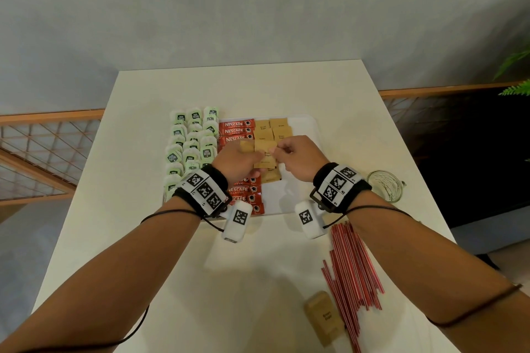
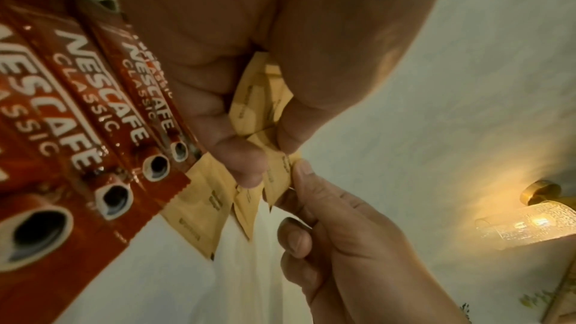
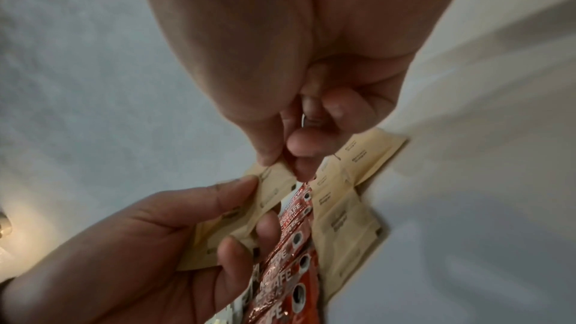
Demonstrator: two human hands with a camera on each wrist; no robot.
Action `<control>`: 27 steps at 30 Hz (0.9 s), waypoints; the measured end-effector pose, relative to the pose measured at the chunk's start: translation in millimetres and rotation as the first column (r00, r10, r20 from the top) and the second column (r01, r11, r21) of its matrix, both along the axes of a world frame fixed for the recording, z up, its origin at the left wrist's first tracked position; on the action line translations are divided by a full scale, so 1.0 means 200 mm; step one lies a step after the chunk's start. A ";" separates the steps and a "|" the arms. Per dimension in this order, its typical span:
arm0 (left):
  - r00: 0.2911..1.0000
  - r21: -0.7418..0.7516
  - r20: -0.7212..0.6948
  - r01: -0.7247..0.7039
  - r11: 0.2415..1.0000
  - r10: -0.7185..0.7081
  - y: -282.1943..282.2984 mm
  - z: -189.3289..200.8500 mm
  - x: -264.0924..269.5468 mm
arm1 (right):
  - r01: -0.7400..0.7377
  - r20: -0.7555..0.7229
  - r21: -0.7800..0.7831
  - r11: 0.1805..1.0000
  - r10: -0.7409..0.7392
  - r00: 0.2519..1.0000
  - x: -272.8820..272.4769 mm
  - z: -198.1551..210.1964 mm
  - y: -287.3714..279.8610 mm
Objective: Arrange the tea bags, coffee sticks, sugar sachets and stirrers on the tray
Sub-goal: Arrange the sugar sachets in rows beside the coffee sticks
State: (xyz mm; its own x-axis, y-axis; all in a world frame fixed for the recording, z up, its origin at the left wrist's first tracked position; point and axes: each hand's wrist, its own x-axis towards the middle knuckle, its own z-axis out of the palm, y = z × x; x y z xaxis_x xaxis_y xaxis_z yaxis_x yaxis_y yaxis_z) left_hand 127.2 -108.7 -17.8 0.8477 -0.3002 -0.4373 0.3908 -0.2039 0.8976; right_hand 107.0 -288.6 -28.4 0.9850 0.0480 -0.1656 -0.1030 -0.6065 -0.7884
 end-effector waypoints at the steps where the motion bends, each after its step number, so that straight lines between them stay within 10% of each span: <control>1: 1.000 -0.005 -0.006 0.001 1.000 -0.001 -0.01 0.00 0.00 | 0.009 -0.004 0.006 1.000 -0.009 1.000 0.00 0.00 -0.01; 27: 0.996 0.168 0.084 -0.023 0.986 0.009 0.04 -0.04 0.03 | 0.044 -0.153 -0.342 0.939 -0.102 0.983 0.02 -0.06 -0.13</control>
State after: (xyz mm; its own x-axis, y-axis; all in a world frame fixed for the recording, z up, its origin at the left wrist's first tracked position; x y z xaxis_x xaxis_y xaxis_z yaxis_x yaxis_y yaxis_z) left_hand 132.2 -100.7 -26.8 0.8871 -0.2142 -0.4089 0.3214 -0.3494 0.8801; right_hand 111.4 -315.5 -39.9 0.9407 -0.1100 -0.3209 -0.2689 -0.8185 -0.5078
